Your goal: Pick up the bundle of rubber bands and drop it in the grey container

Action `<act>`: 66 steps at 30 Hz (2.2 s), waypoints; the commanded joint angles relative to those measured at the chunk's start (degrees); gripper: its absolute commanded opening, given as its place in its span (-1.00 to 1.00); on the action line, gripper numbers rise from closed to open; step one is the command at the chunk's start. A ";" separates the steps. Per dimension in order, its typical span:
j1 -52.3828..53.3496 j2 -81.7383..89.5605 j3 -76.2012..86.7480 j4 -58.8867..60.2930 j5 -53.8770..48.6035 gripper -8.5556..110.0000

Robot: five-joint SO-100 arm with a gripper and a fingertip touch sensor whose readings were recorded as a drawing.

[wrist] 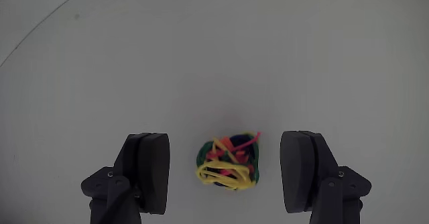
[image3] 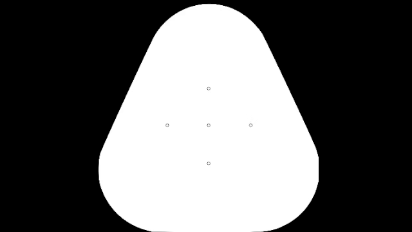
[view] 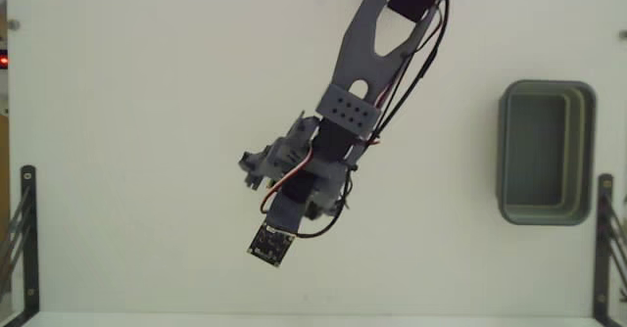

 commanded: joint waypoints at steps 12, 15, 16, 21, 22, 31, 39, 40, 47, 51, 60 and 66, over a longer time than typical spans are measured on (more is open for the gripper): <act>1.21 2.01 4.24 -5.39 0.26 1.00; 1.21 1.94 5.12 -6.35 0.26 1.00; 1.21 1.92 5.33 -6.57 0.26 1.00; 1.21 1.77 6.73 -8.13 0.26 1.00; 1.21 1.74 6.92 -8.35 0.26 1.00; 1.21 1.41 9.03 -10.79 0.26 1.00; 1.21 1.06 10.67 -12.78 0.26 1.00; 1.21 1.03 10.80 -12.94 0.26 1.00; 1.21 0.76 11.83 -14.24 0.26 1.00; 1.21 0.74 11.91 -14.34 0.26 1.00; 1.21 0.74 11.91 -14.34 0.26 1.00; 1.21 0.74 11.91 -14.34 0.26 0.99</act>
